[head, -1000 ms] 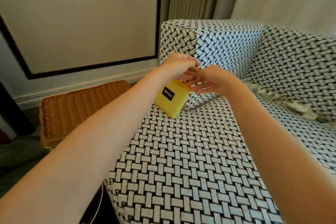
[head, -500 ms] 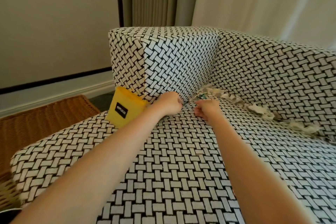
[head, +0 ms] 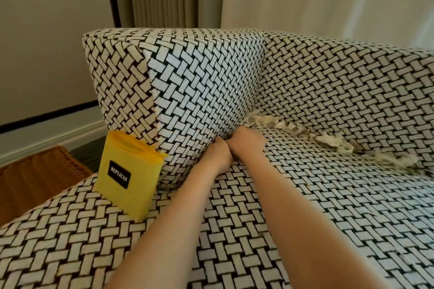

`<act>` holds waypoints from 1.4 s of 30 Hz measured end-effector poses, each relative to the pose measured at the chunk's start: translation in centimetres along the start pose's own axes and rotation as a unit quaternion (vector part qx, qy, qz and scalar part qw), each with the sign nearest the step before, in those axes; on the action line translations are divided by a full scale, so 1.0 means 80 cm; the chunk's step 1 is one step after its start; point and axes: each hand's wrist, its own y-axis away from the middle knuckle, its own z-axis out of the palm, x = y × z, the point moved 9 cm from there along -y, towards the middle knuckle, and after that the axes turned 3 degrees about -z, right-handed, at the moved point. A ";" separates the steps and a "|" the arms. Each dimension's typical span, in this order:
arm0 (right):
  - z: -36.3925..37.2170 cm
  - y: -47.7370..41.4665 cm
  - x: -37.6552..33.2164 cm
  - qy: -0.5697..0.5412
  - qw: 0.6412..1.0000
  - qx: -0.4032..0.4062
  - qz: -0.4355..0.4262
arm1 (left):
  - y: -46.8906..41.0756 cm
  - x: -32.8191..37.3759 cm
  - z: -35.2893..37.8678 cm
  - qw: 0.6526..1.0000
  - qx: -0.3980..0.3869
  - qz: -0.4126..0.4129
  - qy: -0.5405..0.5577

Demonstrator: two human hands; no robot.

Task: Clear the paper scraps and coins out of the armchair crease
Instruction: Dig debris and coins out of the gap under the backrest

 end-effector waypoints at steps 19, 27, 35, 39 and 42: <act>0.024 -0.013 -0.004 0.000 0.992 -0.117 0.041 | 0.000 -0.003 0.009 0.990 -0.095 -0.022 0.097; 0.017 0.004 -0.013 0.013 0.983 -0.182 0.005 | 0.023 -0.009 -0.002 0.991 0.017 -0.044 0.127; 0.030 -0.010 -0.009 -0.009 0.954 -0.298 0.022 | 0.002 0.004 0.001 0.971 -0.095 -0.146 0.164; 0.044 -0.025 -0.010 0.001 0.941 -0.339 -0.006 | -0.013 -0.007 0.011 0.955 -0.126 -0.192 0.186; 0.048 -0.033 -0.009 0.020 0.931 -0.363 -0.032 | -0.018 -0.010 0.020 0.952 -0.120 -0.182 0.214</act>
